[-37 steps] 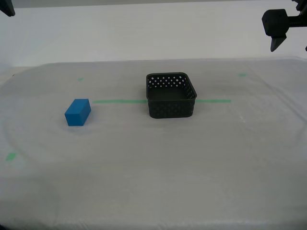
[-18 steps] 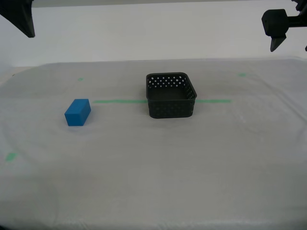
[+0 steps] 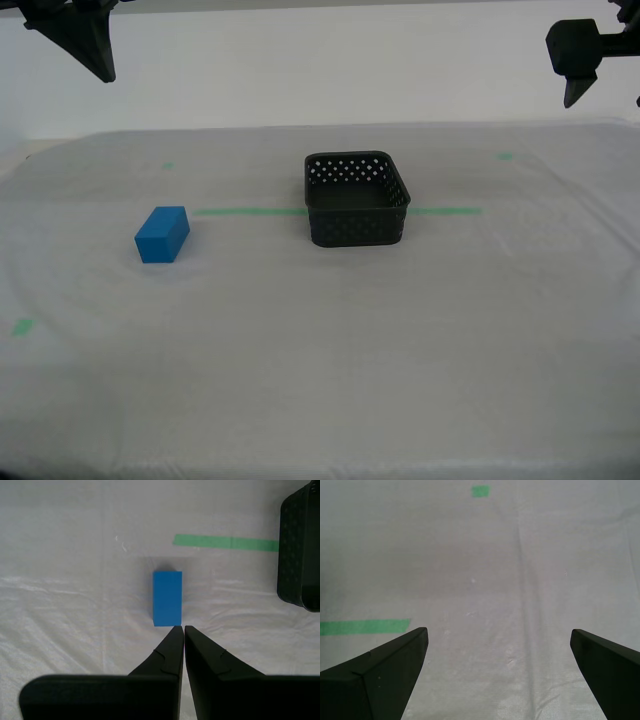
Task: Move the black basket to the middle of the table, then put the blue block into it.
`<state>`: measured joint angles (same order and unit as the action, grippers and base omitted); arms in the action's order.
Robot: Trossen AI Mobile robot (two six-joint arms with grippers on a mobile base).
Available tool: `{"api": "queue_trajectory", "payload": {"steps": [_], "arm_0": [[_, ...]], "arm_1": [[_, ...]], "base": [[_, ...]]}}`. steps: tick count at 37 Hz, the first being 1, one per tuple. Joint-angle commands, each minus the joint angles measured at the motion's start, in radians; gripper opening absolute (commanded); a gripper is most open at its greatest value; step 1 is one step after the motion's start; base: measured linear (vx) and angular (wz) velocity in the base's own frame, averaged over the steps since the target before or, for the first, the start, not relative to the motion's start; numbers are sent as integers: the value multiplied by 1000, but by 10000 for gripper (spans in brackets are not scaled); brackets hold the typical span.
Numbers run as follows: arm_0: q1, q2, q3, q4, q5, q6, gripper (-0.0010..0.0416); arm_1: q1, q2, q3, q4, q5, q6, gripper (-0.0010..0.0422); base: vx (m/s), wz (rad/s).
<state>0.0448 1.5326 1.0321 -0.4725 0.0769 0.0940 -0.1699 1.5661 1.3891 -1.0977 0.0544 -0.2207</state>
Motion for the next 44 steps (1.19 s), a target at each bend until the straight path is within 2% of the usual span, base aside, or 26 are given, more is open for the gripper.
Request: {"api": "queue_trajectory", "payload": {"steps": [1,7,24,32,44], "arm_0": [[1,0,1,1,3,2,398],[1,0,1,1,3,2,399],[1,0,1,1,3,2,399],[1,0,1,1,3,2,399],[1,0,1,1,3,2,398]], "arm_1": [[0,0,0,-1,-1,18,0],[0,0,0,-6,-1,19,23],[-1,0,0,-2,-1,17,193],[-1,0,0,-1,-1,3,259],[-2,0,0,-40,-1,-8,318]], "base": [[0,0],[0,0],[0,0],[0,0],[0,0]]}}
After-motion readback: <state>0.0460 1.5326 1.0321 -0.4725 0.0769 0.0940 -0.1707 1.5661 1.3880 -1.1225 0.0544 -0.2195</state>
